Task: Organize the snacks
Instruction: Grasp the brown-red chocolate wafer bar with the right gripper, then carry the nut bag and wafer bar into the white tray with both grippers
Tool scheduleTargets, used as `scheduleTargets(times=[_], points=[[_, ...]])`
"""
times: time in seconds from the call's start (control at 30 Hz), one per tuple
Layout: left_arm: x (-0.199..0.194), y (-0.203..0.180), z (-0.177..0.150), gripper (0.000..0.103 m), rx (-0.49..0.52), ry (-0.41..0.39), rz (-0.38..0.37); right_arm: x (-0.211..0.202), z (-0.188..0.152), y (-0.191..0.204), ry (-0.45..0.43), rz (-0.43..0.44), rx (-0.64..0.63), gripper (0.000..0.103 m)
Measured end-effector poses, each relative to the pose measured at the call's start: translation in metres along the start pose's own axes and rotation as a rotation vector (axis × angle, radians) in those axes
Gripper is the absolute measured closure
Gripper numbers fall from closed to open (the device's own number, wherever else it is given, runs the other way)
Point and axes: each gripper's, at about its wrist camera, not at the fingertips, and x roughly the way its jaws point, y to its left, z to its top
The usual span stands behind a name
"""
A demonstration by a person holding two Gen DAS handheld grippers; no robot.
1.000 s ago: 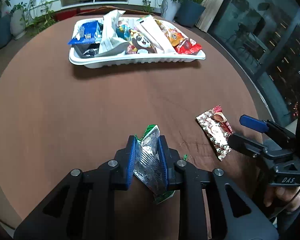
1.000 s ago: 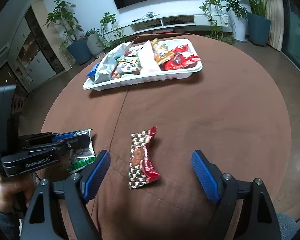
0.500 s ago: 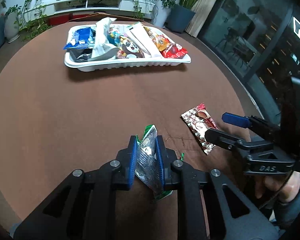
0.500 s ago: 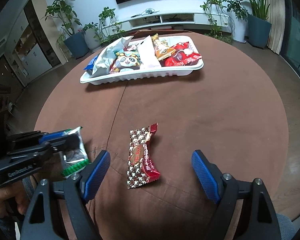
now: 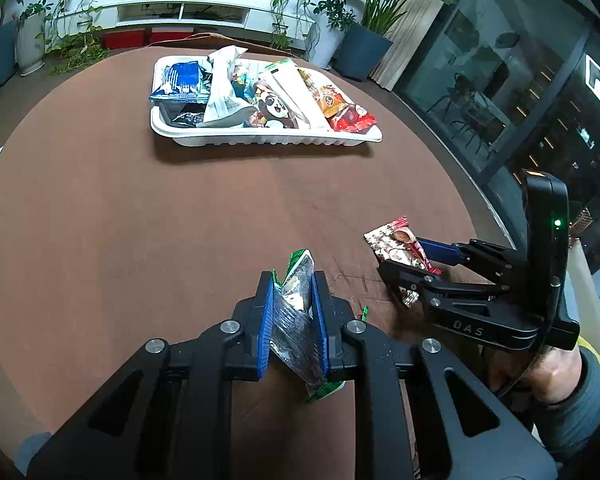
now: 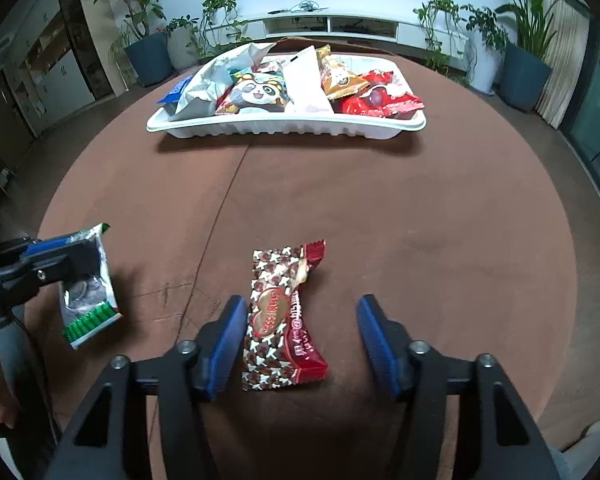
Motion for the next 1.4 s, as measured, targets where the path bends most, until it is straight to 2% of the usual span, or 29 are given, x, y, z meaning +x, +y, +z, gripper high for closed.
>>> scheduleTargets(times=[0.03, 0.07, 0.27, 0.33, 0.53, 0.8, 0.93, 1.13, 1.3, 1.4], points=[[0.0, 0.0, 0.0, 0.087, 0.0, -0.001, -0.002, -0.001, 0.0, 0.001, 0.001, -0.007, -0.007, 0.065], [0.0, 0.0, -0.001, 0.087, 0.0, -0.002, -0.004, -0.001, 0.0, 0.001, 0.004, -0.012, -0.016, 0.07], [-0.003, 0.0, -0.002, 0.087, -0.004, -0.01, -0.013, -0.006, -0.001, -0.001, 0.001, 0.026, -0.003, 0.078], [-0.005, 0.002, -0.001, 0.087, -0.009, -0.015, -0.022, -0.011, 0.0, -0.006, -0.009, 0.061, 0.029, 0.087], [-0.01, 0.002, -0.001, 0.087, -0.014, -0.027, -0.027, -0.021, 0.006, -0.017, -0.033, 0.088, 0.067, 0.087], [-0.02, 0.005, 0.011, 0.087, -0.042, -0.051, -0.061, -0.038, 0.018, -0.048, -0.08, 0.188, 0.189, 0.087], [-0.034, 0.006, 0.04, 0.087, -0.04, -0.097, -0.068, -0.049, 0.036, -0.079, -0.121, 0.198, 0.258, 0.087], [-0.045, -0.002, 0.102, 0.087, 0.005, -0.154, -0.062, -0.073, 0.088, -0.116, -0.221, 0.19, 0.302, 0.087], [-0.038, 0.001, 0.164, 0.087, 0.015, -0.174, -0.053, -0.091, 0.141, -0.122, -0.302, 0.201, 0.266, 0.087], [-0.034, 0.0, 0.19, 0.087, 0.036, -0.173, -0.036, -0.094, 0.172, -0.117, -0.339, 0.224, 0.237, 0.087]])
